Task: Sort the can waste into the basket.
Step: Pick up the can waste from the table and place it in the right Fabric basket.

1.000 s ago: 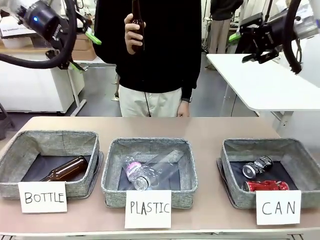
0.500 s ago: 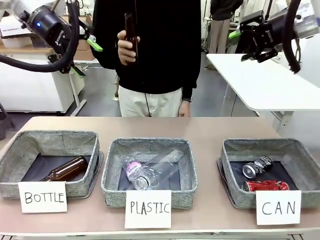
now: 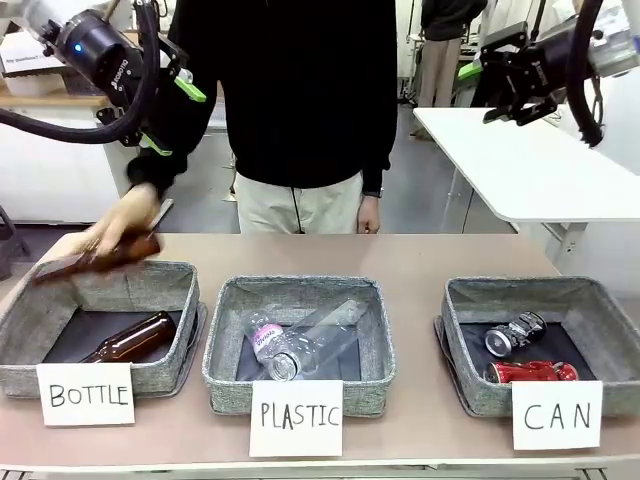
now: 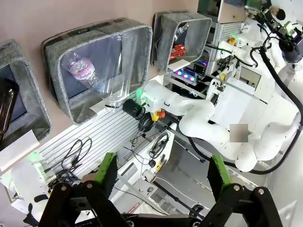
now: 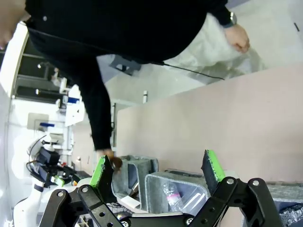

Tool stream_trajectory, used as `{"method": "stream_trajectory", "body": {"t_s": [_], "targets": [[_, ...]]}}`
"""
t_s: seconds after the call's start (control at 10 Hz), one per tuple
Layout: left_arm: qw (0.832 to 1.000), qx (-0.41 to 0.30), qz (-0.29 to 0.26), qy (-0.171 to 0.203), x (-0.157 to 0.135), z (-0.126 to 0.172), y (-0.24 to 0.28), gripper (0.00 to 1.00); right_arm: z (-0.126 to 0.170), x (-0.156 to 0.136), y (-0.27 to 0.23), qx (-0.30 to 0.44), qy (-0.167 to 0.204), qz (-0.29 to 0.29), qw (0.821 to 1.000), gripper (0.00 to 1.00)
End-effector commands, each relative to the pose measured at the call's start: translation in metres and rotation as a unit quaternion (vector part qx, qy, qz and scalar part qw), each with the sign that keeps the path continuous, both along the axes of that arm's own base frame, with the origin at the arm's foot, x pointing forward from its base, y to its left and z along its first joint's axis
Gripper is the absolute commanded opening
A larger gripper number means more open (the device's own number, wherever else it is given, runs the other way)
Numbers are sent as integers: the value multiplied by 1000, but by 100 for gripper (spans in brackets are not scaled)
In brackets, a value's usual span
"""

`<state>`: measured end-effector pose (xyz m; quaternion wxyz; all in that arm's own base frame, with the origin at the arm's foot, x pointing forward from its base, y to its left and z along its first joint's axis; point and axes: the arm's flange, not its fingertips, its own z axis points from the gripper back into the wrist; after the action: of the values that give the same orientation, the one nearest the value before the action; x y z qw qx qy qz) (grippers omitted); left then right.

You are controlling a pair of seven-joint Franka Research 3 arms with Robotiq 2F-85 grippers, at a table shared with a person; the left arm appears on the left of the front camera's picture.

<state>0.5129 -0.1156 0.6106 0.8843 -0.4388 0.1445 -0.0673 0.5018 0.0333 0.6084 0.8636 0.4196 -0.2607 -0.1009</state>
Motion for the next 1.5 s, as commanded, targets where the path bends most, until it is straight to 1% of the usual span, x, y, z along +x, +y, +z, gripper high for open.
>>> {"method": "stream_trajectory", "body": {"t_s": [0.0,1.4], "targets": [[1000,-8,9,5,-2,5,-1,100,-1,0,-1,-4,-2,-5,1000,99],[1000,-8,9,5,-2,5,-1,100,-1,0,-1,-4,-2,-5,1000,99]]}}
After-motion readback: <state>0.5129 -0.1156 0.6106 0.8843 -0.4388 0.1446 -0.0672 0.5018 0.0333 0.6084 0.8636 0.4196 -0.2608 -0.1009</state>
